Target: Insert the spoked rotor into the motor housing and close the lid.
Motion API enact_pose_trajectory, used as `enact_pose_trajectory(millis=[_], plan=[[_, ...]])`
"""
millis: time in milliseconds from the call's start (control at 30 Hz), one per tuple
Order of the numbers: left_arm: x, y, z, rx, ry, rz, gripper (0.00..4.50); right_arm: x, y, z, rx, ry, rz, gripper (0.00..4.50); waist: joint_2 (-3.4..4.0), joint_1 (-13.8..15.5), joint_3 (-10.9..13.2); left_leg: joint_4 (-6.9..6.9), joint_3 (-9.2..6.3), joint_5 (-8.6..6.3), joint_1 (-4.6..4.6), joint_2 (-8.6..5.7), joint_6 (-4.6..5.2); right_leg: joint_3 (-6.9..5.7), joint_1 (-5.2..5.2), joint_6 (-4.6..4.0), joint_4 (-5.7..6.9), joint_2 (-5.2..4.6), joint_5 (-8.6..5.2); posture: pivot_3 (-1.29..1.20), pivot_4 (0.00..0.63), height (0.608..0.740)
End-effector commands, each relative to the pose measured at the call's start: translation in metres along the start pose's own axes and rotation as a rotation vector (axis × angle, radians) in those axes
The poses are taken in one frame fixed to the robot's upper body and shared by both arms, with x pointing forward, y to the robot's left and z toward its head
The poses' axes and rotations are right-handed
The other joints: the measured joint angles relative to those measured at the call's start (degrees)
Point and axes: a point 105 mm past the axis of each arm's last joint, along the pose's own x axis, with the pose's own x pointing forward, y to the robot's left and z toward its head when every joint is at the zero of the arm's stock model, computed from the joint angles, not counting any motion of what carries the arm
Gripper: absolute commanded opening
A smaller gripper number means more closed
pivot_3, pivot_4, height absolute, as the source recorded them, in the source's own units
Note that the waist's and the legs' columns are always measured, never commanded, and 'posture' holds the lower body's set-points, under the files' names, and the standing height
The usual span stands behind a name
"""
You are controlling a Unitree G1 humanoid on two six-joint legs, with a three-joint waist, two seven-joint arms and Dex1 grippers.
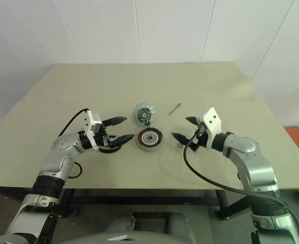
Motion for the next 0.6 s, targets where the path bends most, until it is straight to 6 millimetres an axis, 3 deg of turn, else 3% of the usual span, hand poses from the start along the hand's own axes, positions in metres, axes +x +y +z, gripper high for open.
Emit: enact_pose_trajectory(millis=[33,367,600], plan=[[0.005,0.001,0.014,0.055,-0.028,-0.02,4.48,0.002,-0.001,-0.002,-0.021,0.006,0.007,4.5,0.0,-0.02,0.0,0.0,0.0,0.0,0.0,0.0,0.0,0.0,0.0,0.0,0.0,0.0,0.0,0.0,0.0,0.74],[0.006,-0.001,0.016,0.061,-0.032,-0.021,4.48,0.007,0.004,-0.054,0.086,0.101,-0.011,4.5,0.0,-0.01,0.0,0.0,0.0,0.0,0.02,0.0,0.0,0.0,0.01,0.0,0.02,0.01,0.0,0.0,0.0,0.74],[0.008,-0.003,0.016,0.059,-0.036,-0.027,4.48,0.015,0.011,-0.073,0.136,0.113,-0.012,4.5,-0.01,-0.05,-0.01,0.04,0.01,0.0,0.03,0.0,0.0,0.01,0.02,0.0,0.05,0.02,0.01,0.0,0.0,0.74]])
